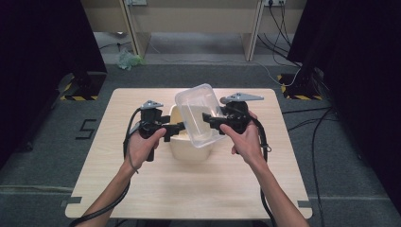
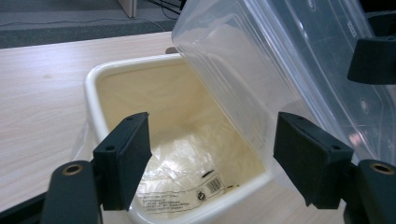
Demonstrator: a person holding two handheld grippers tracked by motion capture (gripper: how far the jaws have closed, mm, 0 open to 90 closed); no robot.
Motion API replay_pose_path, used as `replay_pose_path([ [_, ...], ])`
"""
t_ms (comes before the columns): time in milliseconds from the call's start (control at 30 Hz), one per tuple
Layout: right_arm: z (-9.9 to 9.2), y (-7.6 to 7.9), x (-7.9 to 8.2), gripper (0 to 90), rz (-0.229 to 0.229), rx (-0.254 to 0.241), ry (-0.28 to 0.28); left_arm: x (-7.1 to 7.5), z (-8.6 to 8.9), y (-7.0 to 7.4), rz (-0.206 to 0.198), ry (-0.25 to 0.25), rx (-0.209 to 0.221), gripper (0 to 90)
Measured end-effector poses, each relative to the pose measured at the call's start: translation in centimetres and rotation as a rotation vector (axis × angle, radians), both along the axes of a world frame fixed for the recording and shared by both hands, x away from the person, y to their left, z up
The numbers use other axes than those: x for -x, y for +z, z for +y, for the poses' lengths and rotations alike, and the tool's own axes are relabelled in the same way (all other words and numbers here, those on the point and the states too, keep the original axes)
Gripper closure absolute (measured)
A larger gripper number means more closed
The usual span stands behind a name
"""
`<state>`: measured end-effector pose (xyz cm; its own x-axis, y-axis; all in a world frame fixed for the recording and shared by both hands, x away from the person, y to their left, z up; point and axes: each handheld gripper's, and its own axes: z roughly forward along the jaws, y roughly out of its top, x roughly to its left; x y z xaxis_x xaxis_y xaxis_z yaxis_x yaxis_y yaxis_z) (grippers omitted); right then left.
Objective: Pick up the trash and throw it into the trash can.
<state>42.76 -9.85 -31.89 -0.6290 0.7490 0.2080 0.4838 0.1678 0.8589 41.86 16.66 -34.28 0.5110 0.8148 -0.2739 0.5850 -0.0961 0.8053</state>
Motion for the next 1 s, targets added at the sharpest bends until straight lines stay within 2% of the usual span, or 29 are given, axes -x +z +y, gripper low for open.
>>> replay_pose_path([
  [133, 0.8, -0.3, -1.2, 37.6, 0.025, -0.022, 0.009, -0.8, 0.9, -0.1, 0.016, 0.025, 0.006, 26.8],
  [333, 2.2, -0.3, -2.5, 37.0, 0.008, -0.002, 0.023, -2.0, 2.1, -0.1, 0.021, 0.06, 0.021, 27.1],
  [467, 2.6, -0.8, -3.4, 36.6, 0.022, -0.019, 0.035, -2.7, 2.7, -0.2, 0.028, 0.081, 0.03, 27.2],
  [533, 2.7, -1.2, -3.7, 36.4, 0.01, -0.017, 0.039, -3.1, 2.7, -0.4, 0.033, 0.088, 0.025, 27.2],
  [700, 3.2, -2.0, -4.3, 36.0, -0.03, 0.031, 0.027, -3.9, 2.5, -1.2, 0.046, 0.107, 0.01, 28.0],
  [867, 3.5, -2.7, -4.5, 35.9, -0.072, 0.084, 0.021, -4.7, 2.7, -1.9, 0.066, 0.121, 0.026, 27.9],
  [1000, 3.9, -3.5, -4.8, 36.0, -0.073, 0.121, 0.018, -5.0, 3.0, -2.2, 0.073, 0.128, 0.03, 27.6],
])
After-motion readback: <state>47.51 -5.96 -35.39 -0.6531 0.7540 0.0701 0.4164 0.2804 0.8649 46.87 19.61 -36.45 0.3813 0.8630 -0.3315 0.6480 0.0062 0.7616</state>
